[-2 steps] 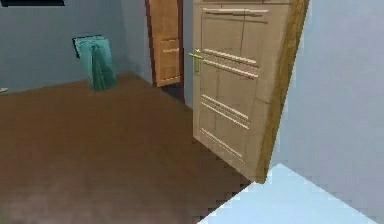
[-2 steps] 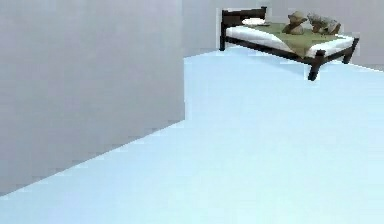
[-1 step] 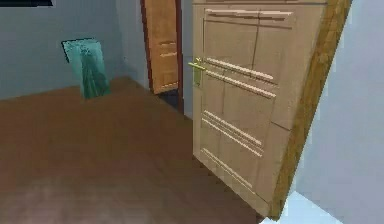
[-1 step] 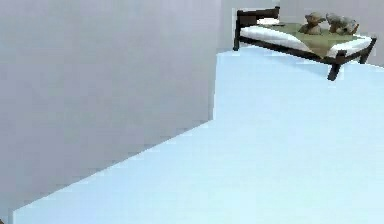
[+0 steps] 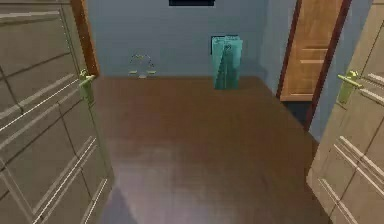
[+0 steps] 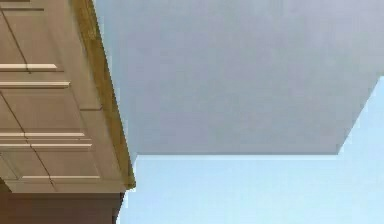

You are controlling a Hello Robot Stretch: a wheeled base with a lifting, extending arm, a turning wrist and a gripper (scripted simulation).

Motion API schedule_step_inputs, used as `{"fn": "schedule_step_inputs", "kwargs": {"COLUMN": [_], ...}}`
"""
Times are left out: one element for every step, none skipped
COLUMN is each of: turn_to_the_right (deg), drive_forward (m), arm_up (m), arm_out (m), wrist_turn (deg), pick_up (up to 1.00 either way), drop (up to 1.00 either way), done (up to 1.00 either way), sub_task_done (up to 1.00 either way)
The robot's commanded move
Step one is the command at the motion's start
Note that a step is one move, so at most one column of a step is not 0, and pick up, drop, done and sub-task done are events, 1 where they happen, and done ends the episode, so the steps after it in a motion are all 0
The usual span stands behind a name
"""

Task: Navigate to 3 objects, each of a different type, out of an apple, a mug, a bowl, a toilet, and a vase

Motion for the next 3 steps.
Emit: {"fn": "schedule_step_inputs", "kwargs": {"turn_to_the_right": [0.0,0.0,-45.0], "drive_forward": [1.0,0.5,0.0], "arm_up": [0.0,0.0,0.0], "arm_out": [0.0,0.0,0.0], "wrist_turn": [0.0,0.0,0.0], "pick_up": [0.0,0.0,0.0], "drop": [0.0,0.0,0.0], "done": [0.0,0.0,0.0], "sub_task_done": [0.0,0.0,0.0]}}
